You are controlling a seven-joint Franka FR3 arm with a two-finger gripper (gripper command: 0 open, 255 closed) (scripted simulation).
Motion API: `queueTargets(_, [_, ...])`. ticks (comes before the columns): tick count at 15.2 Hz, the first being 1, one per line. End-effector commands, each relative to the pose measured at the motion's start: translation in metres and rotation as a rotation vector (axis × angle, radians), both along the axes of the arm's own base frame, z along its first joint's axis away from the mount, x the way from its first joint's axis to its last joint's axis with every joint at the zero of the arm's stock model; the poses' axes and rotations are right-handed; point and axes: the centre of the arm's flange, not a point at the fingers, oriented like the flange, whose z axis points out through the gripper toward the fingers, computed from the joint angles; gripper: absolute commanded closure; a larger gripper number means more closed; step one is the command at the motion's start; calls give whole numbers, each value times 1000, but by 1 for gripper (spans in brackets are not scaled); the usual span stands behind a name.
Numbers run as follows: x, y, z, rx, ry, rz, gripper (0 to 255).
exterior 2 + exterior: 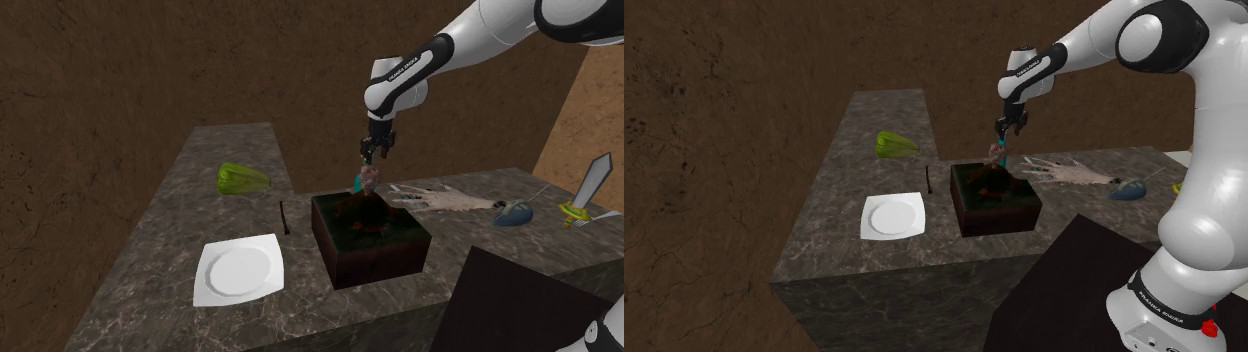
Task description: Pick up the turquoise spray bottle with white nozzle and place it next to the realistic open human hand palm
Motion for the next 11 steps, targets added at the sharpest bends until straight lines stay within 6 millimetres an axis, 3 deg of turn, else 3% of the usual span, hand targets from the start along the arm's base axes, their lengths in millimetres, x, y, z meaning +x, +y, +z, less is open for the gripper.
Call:
queueTargets(1, [0,0,0,0,0,0,0])
queueTargets(4, [0,0,0,0,0,0,0])
queueTargets(8, [-2,6,50,0,0,0,0])
queueTargets(11, [-2,6,50,0,0,0,0])
